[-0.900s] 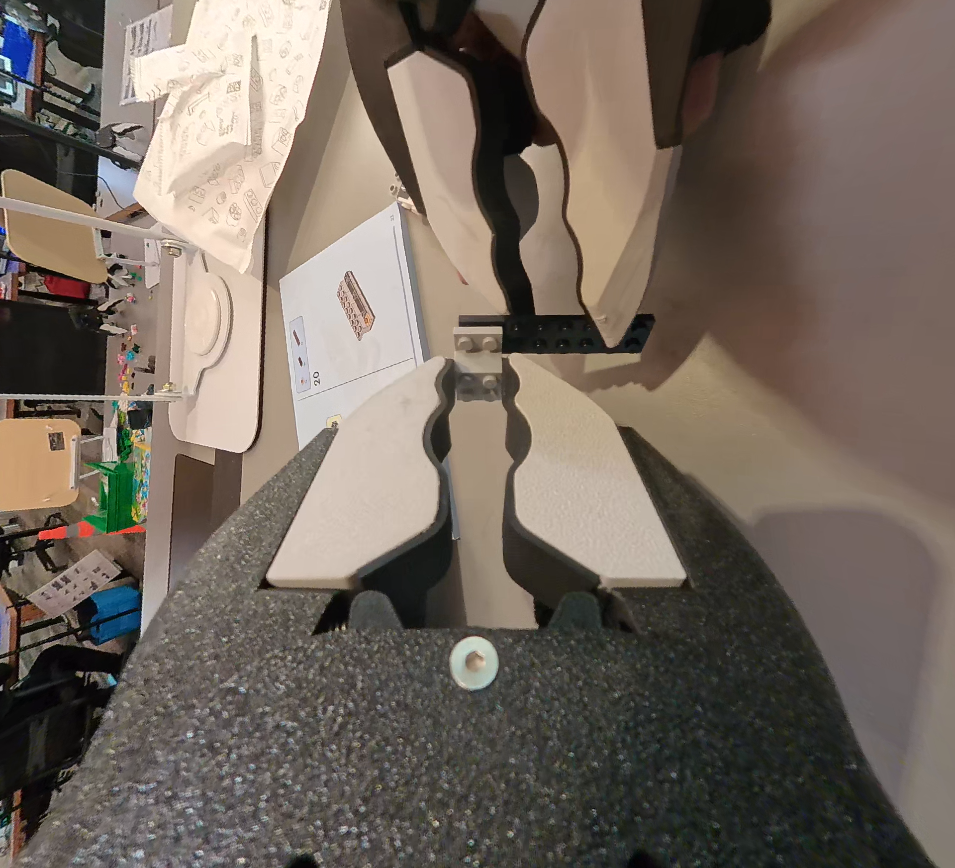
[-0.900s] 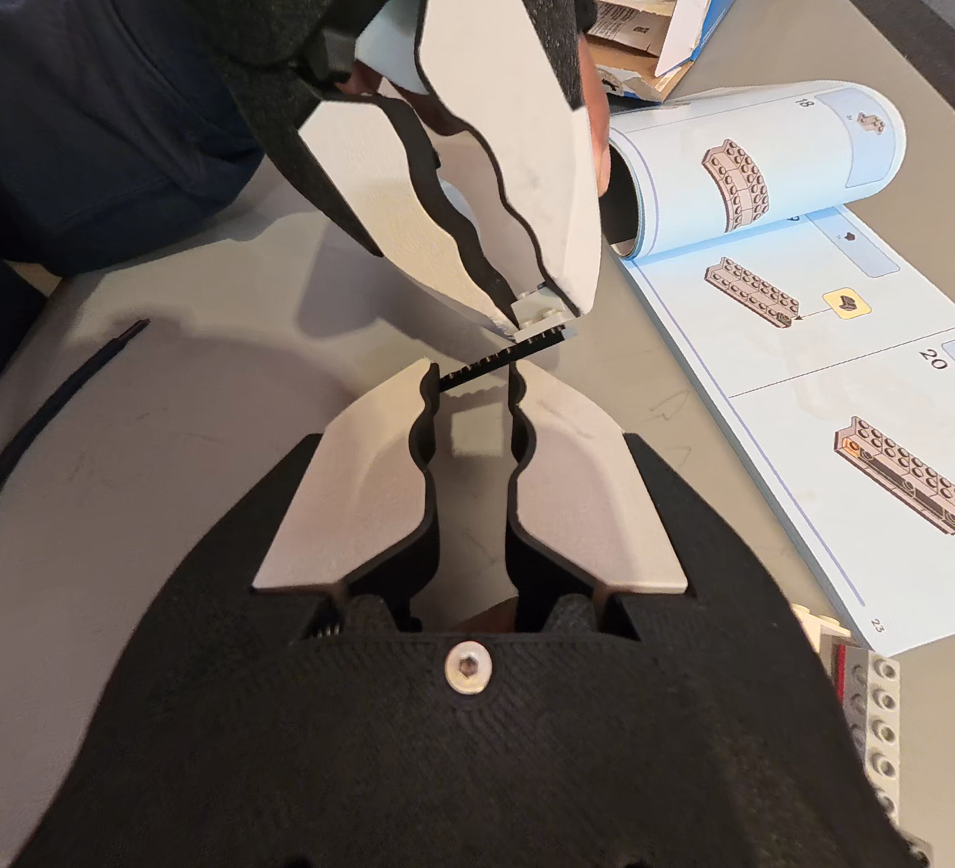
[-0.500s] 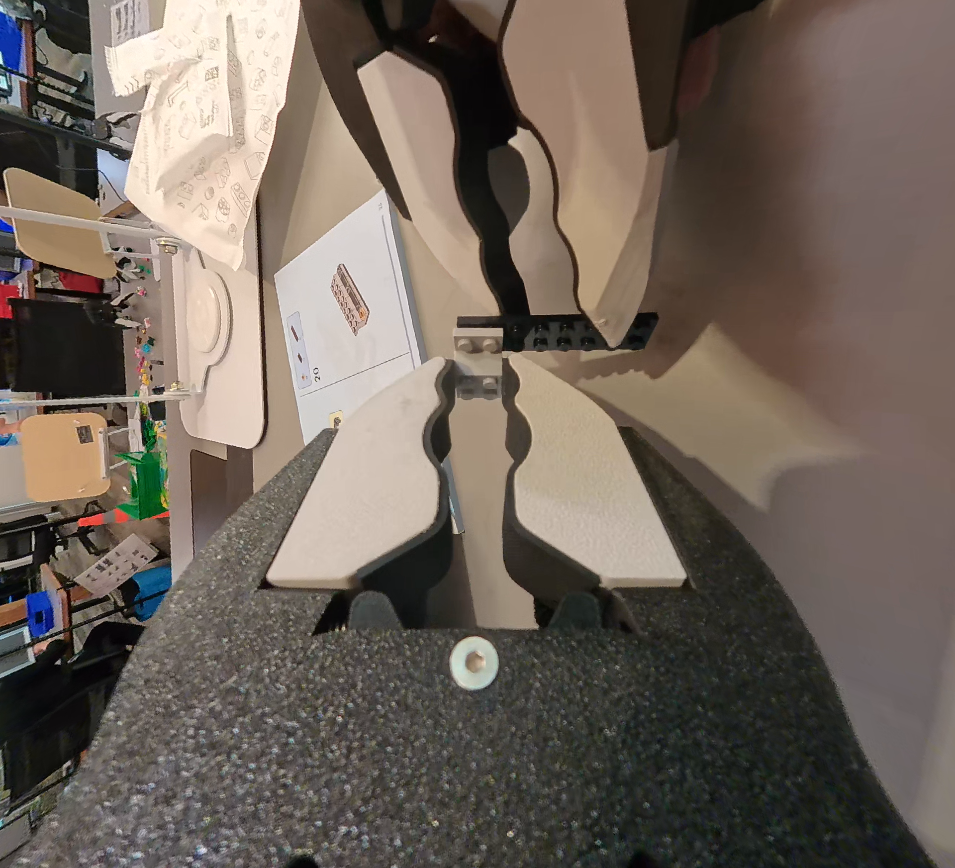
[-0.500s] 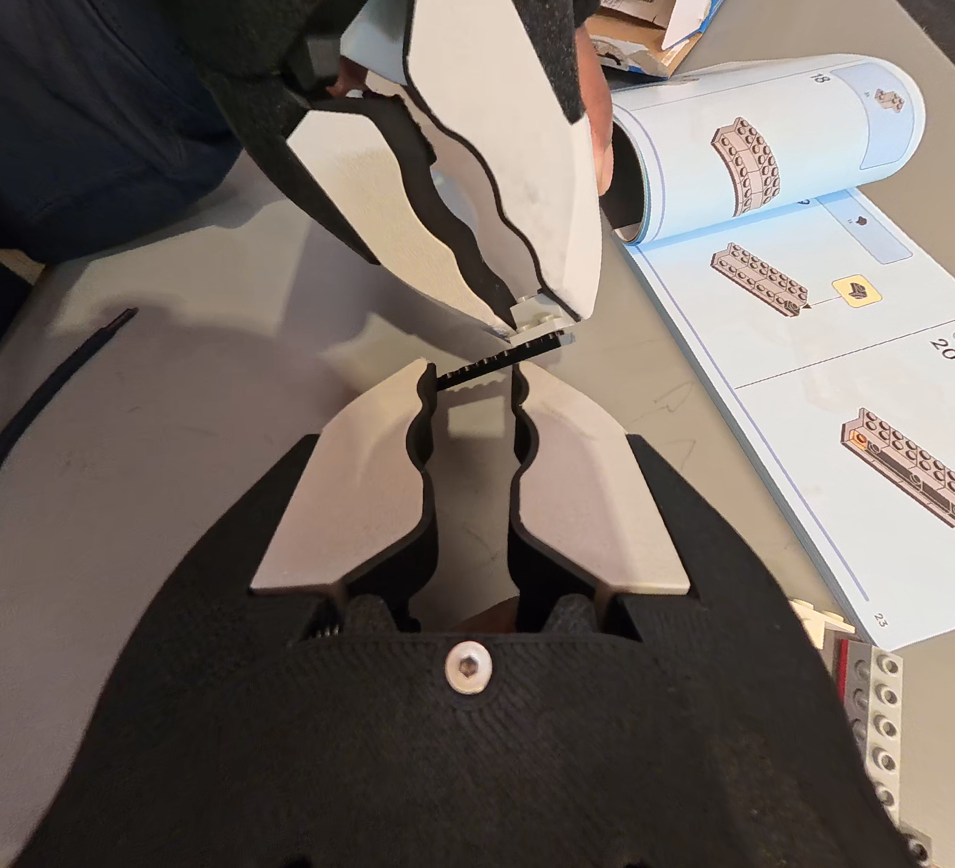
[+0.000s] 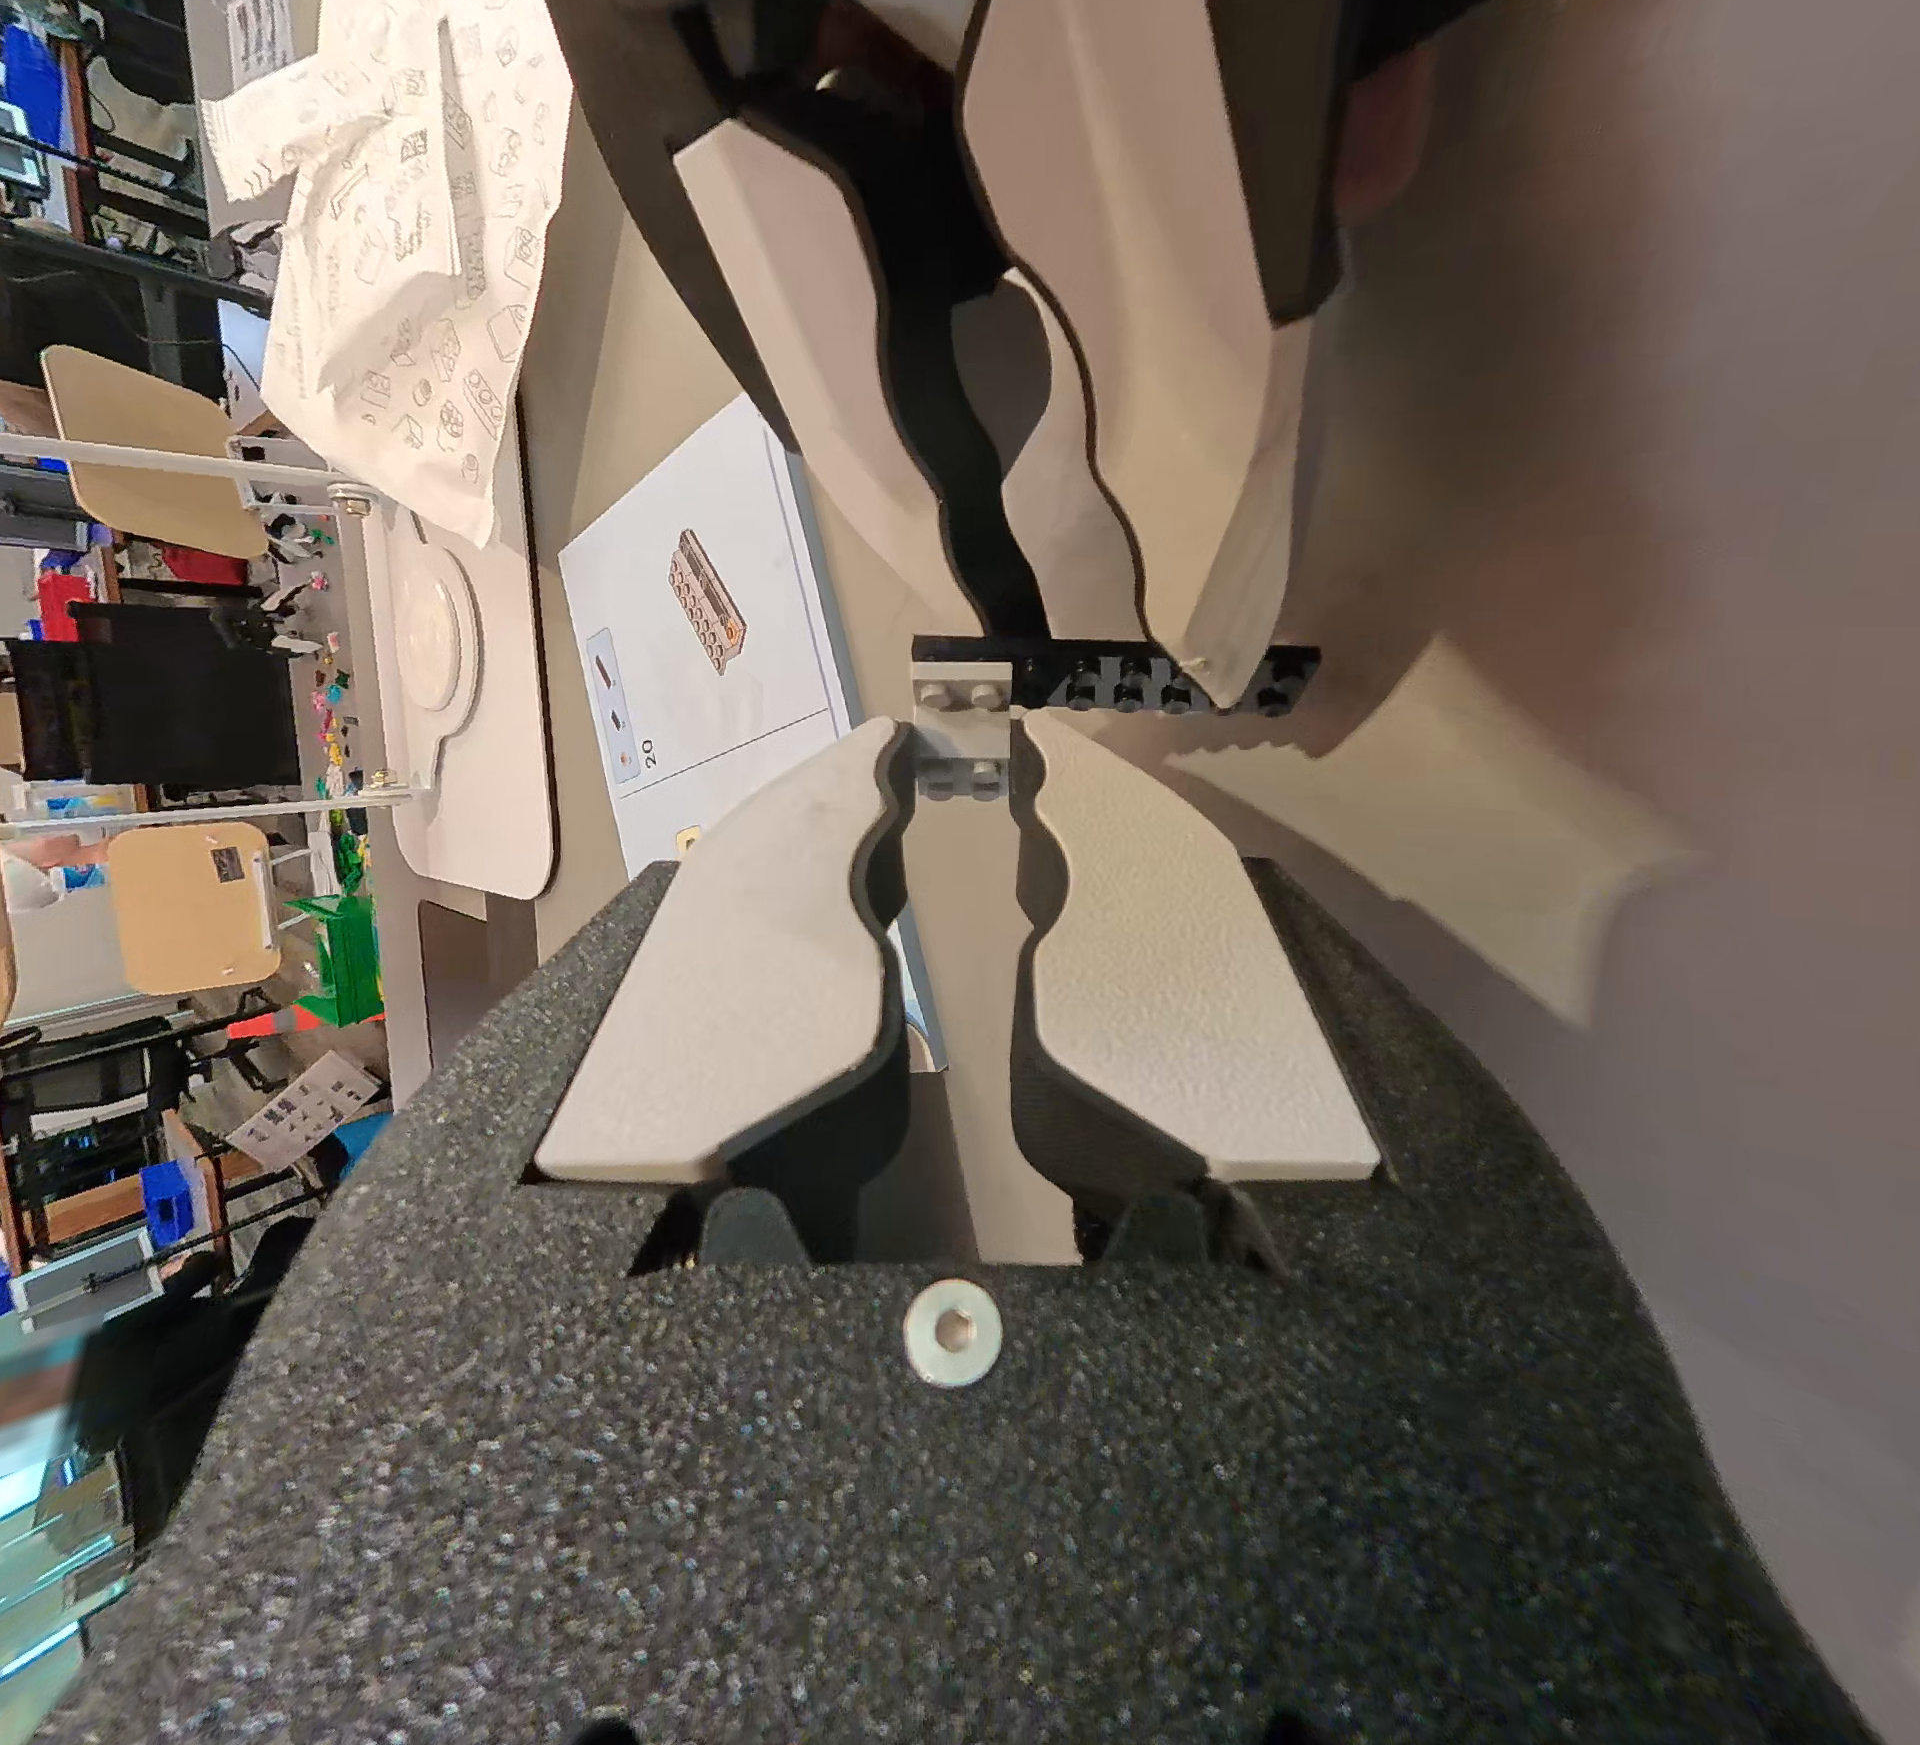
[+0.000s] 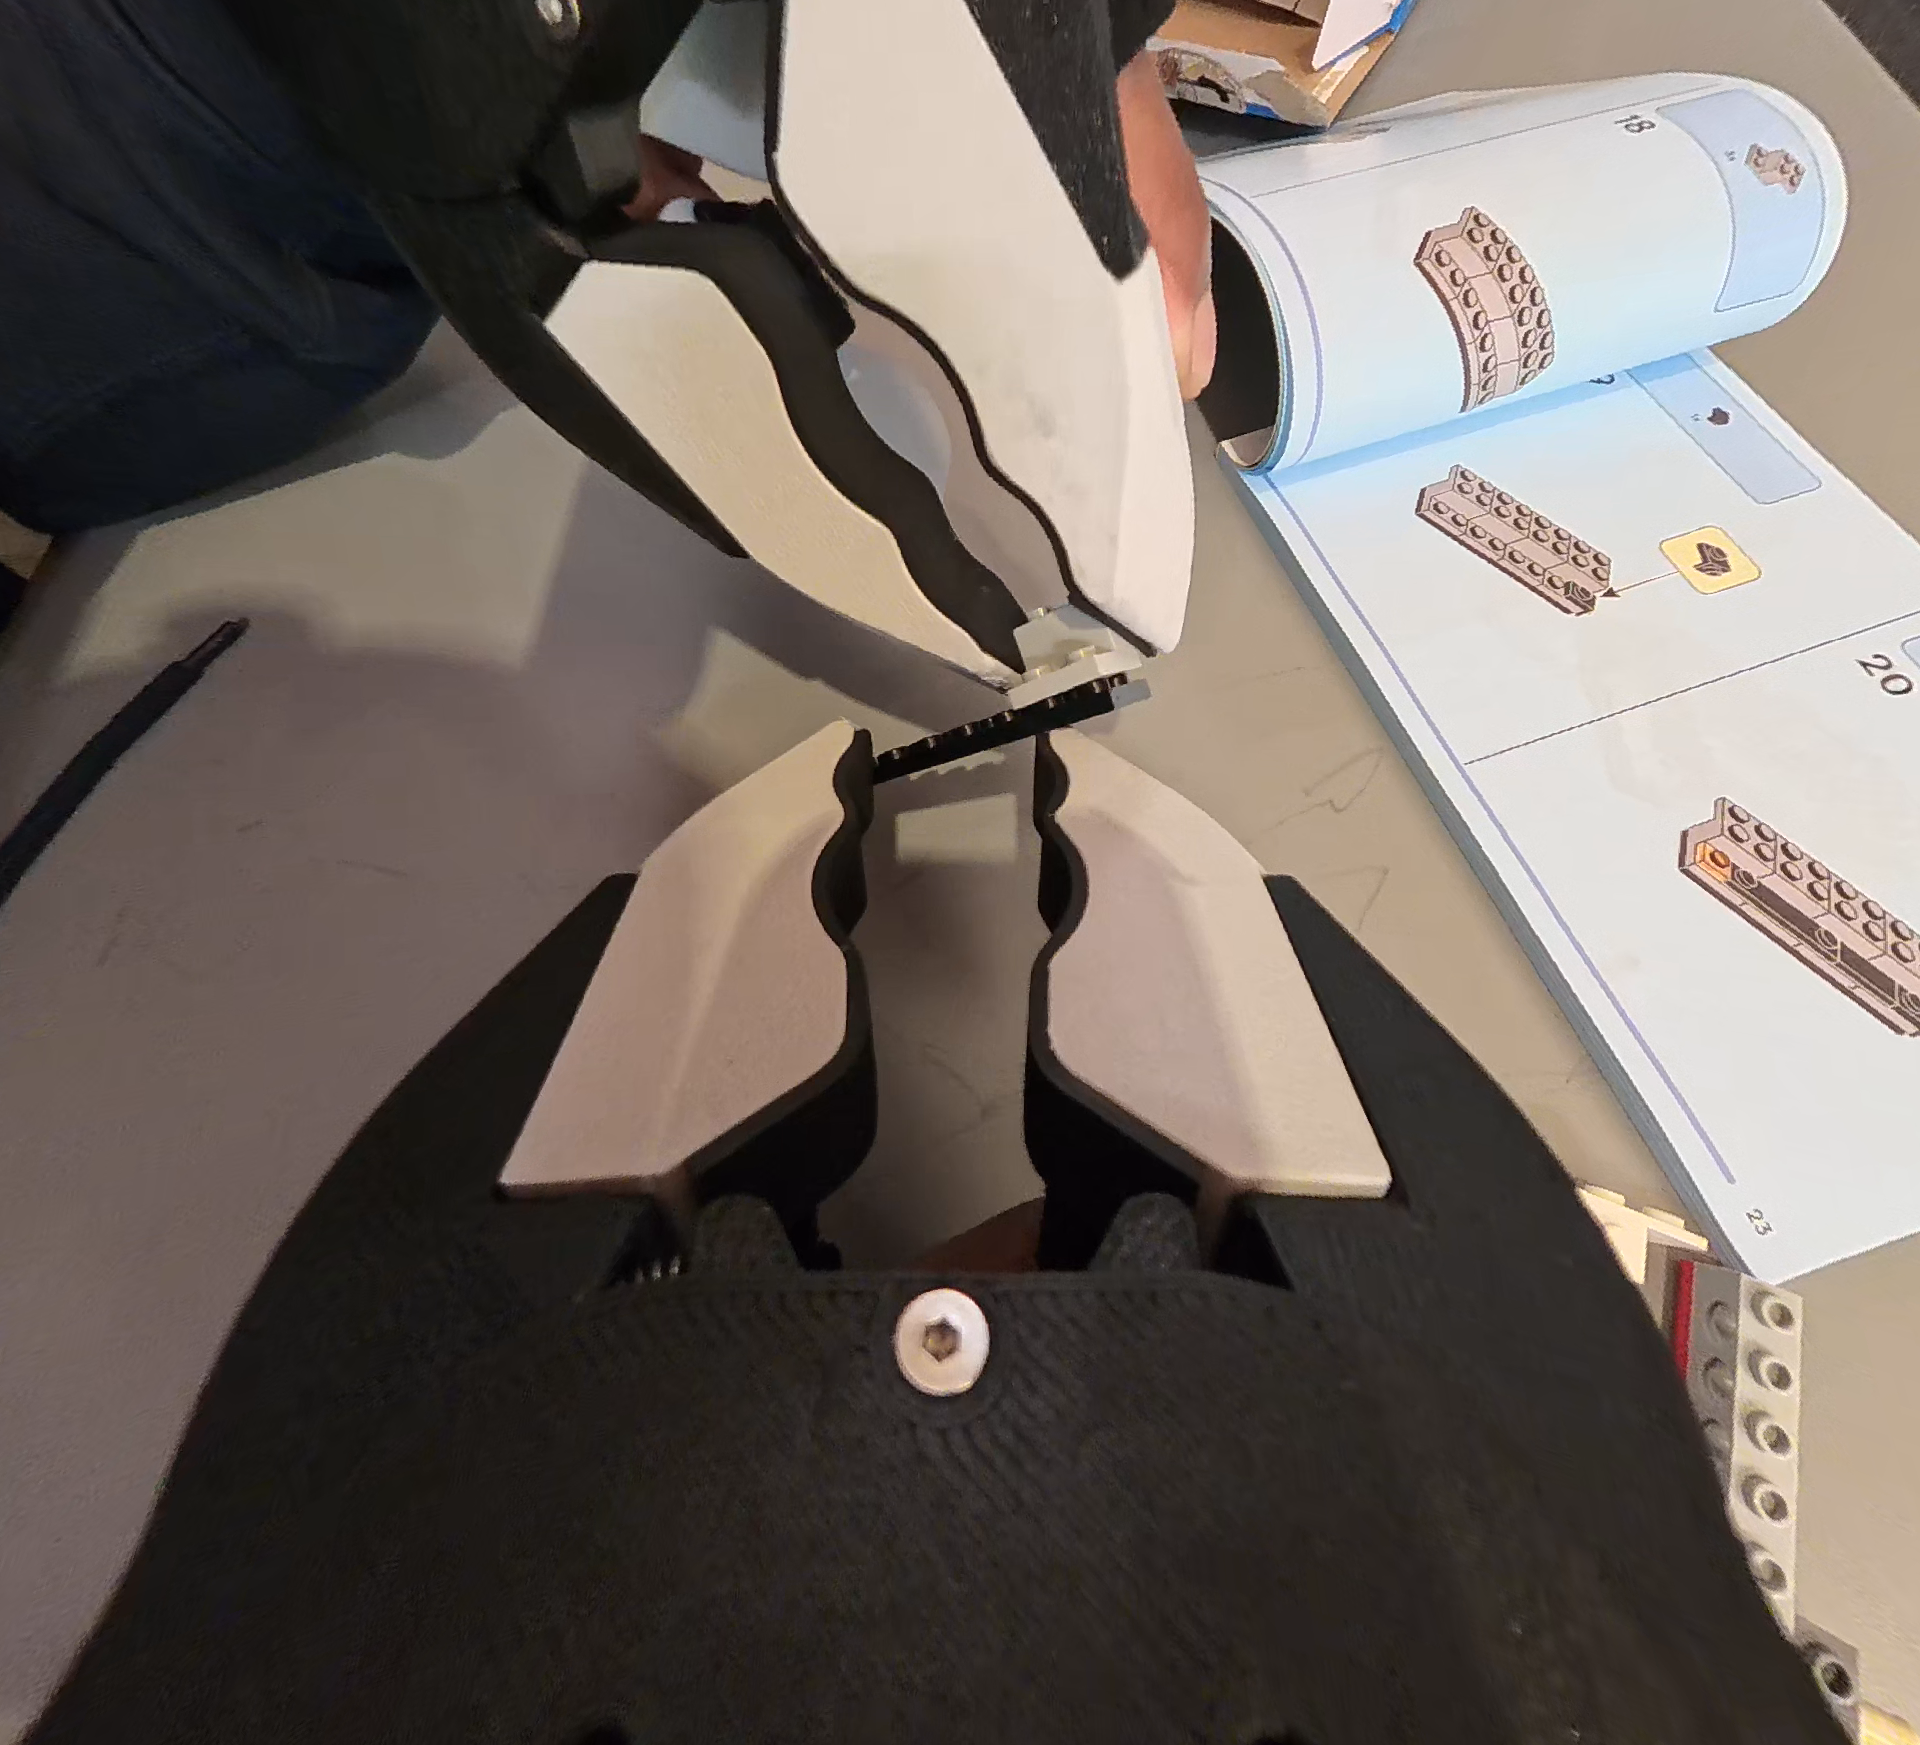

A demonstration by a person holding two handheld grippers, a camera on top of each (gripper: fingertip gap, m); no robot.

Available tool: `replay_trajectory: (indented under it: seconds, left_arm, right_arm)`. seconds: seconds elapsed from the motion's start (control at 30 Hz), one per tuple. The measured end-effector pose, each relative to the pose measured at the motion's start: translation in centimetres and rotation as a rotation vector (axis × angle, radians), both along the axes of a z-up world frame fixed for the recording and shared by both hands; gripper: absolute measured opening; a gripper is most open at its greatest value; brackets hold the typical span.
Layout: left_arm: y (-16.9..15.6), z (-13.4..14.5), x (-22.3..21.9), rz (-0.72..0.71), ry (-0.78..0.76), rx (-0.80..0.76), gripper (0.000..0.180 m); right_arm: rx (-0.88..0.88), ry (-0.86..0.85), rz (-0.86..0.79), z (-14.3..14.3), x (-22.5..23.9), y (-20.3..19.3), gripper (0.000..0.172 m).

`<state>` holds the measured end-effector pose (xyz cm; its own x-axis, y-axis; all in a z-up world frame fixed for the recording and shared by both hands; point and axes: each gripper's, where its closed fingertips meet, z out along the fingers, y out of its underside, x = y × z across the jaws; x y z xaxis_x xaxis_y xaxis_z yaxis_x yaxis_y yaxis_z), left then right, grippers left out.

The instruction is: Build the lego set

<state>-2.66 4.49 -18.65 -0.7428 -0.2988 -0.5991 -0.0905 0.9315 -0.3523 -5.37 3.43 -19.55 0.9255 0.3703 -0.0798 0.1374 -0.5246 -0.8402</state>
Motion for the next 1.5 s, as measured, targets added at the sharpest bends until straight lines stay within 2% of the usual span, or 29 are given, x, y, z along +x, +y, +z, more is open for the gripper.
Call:
replay_trajectory:
  seconds: [1.13,1.3,1.5]
  left_arm:
    - [-0.6,-1.3,-0.6,-0.008,0.081,0.065,0.016]
    - [-0.5,-0.9,-0.5,-0.001,0.057,0.058,0.017]
    - [-0.3,-0.9,-0.6,0.008,0.072,0.031,0.017]
  right_arm:
    - [-0.052,-0.124,0.055,-1.4,-0.6,-0.4,0.029]
    - [-0.038,-0.082,0.038,-0.9,-0.4,-0.4,0.029]
    - [-0.025,-0.089,0.002,-0.7,-0.1,0.1,0.036]
